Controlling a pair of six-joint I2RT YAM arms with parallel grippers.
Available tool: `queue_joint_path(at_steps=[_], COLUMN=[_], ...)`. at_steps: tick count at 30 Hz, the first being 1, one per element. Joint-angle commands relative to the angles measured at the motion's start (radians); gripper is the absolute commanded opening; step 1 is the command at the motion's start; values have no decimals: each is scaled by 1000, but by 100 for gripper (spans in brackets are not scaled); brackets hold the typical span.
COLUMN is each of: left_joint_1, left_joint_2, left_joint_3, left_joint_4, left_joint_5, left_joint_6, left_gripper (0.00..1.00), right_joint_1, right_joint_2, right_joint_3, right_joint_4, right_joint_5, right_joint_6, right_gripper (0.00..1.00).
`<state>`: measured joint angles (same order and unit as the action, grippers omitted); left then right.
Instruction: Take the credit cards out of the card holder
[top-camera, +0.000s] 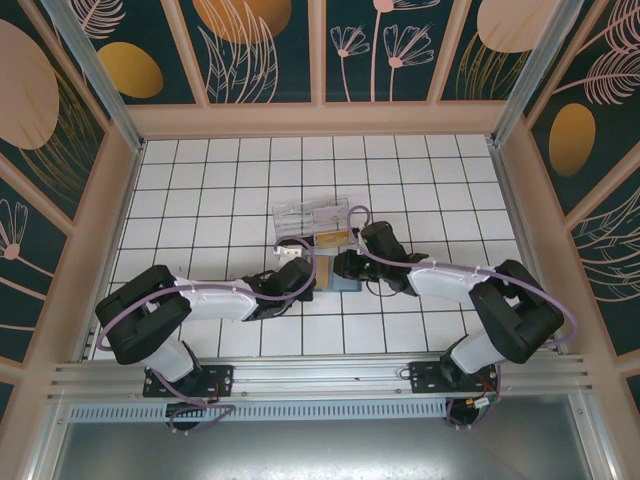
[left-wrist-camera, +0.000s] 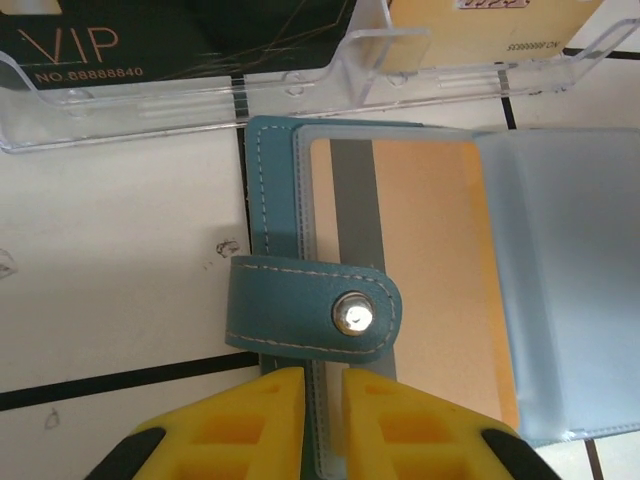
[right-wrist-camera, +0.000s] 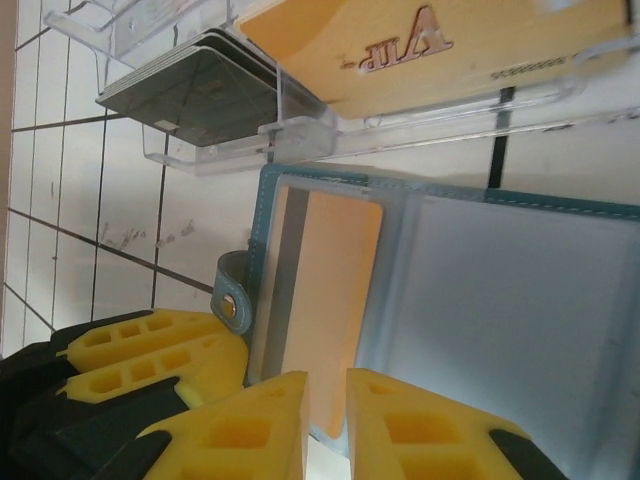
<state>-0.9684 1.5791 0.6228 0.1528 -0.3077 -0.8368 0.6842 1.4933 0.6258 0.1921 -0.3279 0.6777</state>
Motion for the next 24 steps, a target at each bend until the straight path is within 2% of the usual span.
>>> queue_joint_path(at_steps=[1,12,17,24], left_joint_1=[12,30,30,30], left_joint_2=[3,71,92,95], left_joint_3=[12,-9,-9,-9], left_joint_4=[14,53,47,46], left_joint_5=[-26,34,45,61], left_joint_6=[35,23,10,6], left_gripper=[18,15,10,10], right_joint_1=[16,26,25,23], right_joint_2=[37,121,142,143], right_joint_3=[44,58,49,40], right_joint_4=[67,50,63,42], right_joint_5=[-44,-30,-29,3], right_joint_6=[66,107,114,121], right_gripper=[19,18,18,18])
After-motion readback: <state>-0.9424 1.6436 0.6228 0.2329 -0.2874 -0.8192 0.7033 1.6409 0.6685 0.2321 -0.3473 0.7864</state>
